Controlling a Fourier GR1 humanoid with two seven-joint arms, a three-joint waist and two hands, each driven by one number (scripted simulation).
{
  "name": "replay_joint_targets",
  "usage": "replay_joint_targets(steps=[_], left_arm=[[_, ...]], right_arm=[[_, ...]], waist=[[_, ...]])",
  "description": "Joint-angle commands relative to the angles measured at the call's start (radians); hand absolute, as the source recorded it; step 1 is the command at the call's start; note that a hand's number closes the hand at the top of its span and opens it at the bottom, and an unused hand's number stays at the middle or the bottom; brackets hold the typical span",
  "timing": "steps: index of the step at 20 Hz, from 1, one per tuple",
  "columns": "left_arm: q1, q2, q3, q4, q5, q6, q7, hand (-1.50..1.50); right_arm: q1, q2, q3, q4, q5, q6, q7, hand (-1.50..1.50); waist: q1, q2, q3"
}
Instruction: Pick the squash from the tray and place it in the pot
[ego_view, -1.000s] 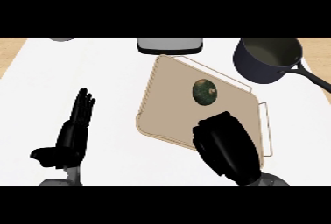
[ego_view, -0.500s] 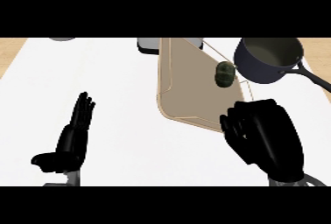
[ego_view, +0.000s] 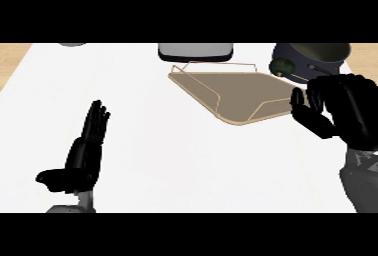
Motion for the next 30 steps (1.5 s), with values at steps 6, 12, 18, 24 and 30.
replay_joint_targets(steps=[6, 12, 18, 24, 30], left_arm=[[0.007, -0.003, 0.006, -0.005, -0.005, -0.017, 0.002, 0.00], [0.008, 0.018, 0.021, -0.008, 0.013, -0.060, -0.003, 0.00], [-0.044, -0.026, 0.018, 0.054, -0.024, -0.014, -0.010, 0.00], [-0.021, -0.010, 0.005, 0.015, -0.014, -0.050, -0.016, 0.00], [-0.026, -0.015, 0.011, 0.022, -0.004, -0.058, -0.010, 0.00]], right_arm=[[-0.188, -0.110, -0.206, 0.424, -0.066, -0.049, -0.204, 1.50], [-0.262, -0.121, -0.229, 0.774, -0.078, -0.111, -0.398, 1.50], [-0.360, -0.159, -0.253, 1.061, -0.056, -0.117, -0.507, 1.50], [-0.424, -0.164, -0.242, 1.320, 0.042, -0.154, -0.383, 1.50], [-0.477, -0.206, -0.352, 1.464, -0.084, -0.067, -0.609, -1.50]], waist=[[0.009, 0.005, 0.002], [0.020, 0.009, 0.002], [0.016, 0.009, 0.002], [0.041, 0.018, 0.003], [0.044, 0.022, 0.006]])
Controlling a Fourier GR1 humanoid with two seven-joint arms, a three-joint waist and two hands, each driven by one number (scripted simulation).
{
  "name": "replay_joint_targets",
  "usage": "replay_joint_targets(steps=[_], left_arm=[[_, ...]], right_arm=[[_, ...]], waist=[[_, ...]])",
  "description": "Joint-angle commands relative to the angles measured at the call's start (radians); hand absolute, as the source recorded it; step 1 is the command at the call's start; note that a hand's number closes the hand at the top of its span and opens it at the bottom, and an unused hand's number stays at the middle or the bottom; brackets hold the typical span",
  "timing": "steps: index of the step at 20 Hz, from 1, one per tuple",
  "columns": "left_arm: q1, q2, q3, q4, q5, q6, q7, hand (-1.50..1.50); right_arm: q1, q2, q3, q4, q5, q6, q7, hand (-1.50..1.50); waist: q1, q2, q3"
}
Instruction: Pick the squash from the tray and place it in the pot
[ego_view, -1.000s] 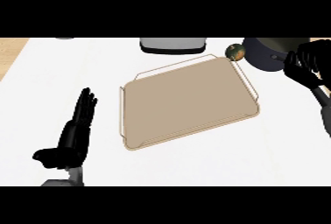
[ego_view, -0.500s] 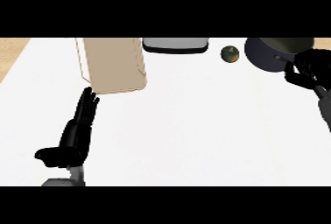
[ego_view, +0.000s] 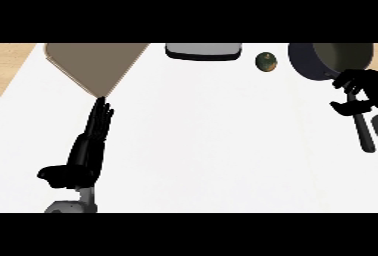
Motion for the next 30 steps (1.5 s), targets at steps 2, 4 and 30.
replay_joint_targets(steps=[2, 4, 30], left_arm=[[-0.003, -0.035, -0.023, 0.023, -0.024, 0.022, -0.026, 0.00], [-0.006, 0.005, 0.021, 0.007, 0.018, -0.011, -0.002, 0.00], [-0.011, -0.031, -0.017, -0.003, -0.025, 0.015, 0.013, 0.00]], right_arm=[[-0.008, 0.019, -0.117, 0.057, -0.131, -0.001, -0.178, -1.50], [-0.046, 0.029, -0.200, 0.050, -0.222, 0.027, -0.207, -1.50], [0.032, -0.264, -0.534, 0.207, -0.556, 0.316, -0.409, -1.50]], waist=[[-0.010, 0.001, 0.003], [-0.005, 0.001, 0.004], [0.018, 0.016, 0.007]])
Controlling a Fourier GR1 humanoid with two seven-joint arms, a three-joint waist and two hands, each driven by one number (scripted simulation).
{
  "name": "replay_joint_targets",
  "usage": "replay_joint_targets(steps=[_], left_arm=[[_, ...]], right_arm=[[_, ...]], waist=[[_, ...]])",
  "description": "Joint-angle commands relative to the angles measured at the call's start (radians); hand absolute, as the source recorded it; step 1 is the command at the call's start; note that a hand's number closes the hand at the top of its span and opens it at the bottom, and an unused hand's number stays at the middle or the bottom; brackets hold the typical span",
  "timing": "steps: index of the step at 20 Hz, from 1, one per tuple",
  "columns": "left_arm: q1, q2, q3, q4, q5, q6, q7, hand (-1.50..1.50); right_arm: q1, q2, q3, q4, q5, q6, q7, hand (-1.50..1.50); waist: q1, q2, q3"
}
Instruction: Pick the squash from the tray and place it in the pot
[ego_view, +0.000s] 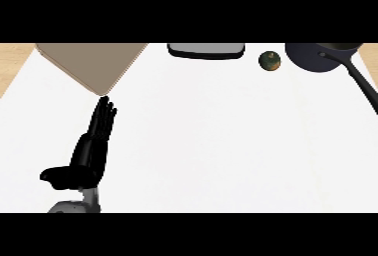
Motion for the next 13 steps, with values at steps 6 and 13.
replay_joint_targets(steps=[6, 13], left_arm=[[-0.024, 0.006, 0.001, 0.014, -0.009, -0.008, -0.005, 0.00], [-0.013, -0.009, -0.009, 0.007, -0.015, 0.002, -0.011, 0.00]], right_arm=[[0.021, -0.073, -0.044, 0.022, -0.036, 0.012, -0.007, -1.50], [0.095, -0.095, -0.110, 0.039, -0.093, -0.013, -0.040, -1.50]], waist=[[0.013, 0.006, 0.002], [0.007, 0.009, 0.005]])
